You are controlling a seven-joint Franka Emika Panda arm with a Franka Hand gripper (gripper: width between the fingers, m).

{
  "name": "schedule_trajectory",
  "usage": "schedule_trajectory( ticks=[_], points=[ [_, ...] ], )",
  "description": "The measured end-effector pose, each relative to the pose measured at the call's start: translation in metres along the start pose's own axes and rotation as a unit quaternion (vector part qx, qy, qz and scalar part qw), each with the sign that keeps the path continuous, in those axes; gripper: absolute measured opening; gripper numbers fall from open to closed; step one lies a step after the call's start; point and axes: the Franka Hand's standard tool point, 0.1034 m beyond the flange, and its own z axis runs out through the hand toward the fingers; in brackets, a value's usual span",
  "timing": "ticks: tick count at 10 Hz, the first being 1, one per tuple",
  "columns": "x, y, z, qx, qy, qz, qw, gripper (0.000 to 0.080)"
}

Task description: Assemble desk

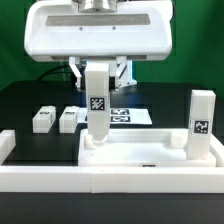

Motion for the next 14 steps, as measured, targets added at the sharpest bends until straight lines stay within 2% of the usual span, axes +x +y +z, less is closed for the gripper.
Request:
schedule_trajectory(
  ticks=[3,7,8,11,14],
  points=[
    [-0.012,-0.004,0.007,-0.002,0.000,-0.003,1.000,0.0288],
    [-0.005,-0.001,0.009,-0.013,0.031,-0.013,0.999,0.0288],
    [0.000,0.007,0.006,-0.030,0.078,-0.020,0.996,0.0288],
    [-0.008,0.008,0.010,-0.032,0.075,-0.019,0.997,0.0288],
    [-0.008,0.000,0.009,-0.028,0.074,-0.023,0.997,0.0288]
  ],
)
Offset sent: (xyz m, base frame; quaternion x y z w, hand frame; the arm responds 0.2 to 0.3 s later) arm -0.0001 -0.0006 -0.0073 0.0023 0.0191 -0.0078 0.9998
